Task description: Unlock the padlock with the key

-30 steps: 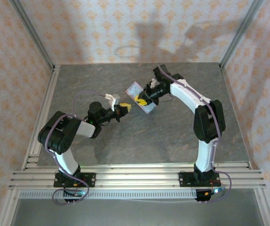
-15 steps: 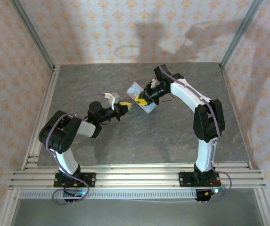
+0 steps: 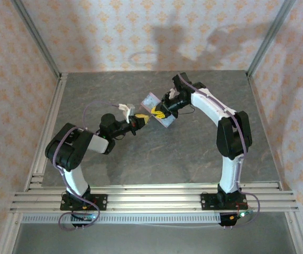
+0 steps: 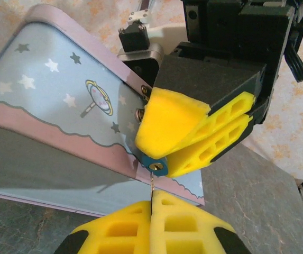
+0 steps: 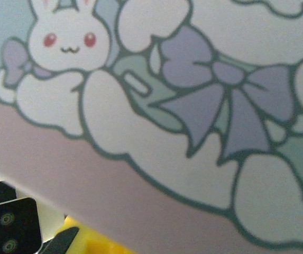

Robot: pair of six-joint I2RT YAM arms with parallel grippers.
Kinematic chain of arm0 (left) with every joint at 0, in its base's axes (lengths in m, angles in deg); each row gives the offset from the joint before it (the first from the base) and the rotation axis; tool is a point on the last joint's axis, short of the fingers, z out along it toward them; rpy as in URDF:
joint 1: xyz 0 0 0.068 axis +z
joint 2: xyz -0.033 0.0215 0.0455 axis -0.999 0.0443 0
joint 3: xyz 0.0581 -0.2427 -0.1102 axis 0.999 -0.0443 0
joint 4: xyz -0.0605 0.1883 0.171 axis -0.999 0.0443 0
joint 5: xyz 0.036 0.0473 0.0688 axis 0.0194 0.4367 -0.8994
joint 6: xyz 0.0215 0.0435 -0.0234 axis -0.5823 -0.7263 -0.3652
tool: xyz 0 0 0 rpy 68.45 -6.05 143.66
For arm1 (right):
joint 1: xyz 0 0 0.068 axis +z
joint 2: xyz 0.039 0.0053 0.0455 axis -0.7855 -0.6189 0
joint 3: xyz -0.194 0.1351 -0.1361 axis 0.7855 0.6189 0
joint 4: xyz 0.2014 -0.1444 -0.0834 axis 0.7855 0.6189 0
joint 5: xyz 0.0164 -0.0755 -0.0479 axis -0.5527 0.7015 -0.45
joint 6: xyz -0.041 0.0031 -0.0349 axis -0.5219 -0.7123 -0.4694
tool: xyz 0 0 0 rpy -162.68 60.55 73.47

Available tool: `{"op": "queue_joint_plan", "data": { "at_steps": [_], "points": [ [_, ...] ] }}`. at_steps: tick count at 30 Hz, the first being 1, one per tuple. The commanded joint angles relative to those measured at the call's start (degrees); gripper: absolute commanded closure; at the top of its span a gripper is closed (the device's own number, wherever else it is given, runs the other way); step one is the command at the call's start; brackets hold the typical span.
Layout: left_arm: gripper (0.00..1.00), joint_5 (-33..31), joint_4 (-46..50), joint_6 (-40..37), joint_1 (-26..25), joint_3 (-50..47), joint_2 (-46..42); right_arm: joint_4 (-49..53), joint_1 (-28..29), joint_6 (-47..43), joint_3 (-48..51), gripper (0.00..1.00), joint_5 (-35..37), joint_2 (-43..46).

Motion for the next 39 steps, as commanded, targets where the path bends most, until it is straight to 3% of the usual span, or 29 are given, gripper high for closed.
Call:
{"op": "queue_joint_plan", "data": {
  "at_steps": [1, 39],
  "points": [
    [1.00, 0.5, -3.3, 0.3, -0.4, 0.2, 0.4, 1.3, -0.4, -0.7, -1.5, 1.00, 0.1, -1.1],
    [1.00, 0.3, -3.1, 1.0, -0.6, -0.1, -2.8, 2.0, -0.8, -1.6, -1.5, 1.00, -0.3, -1.6]
  ]
}}
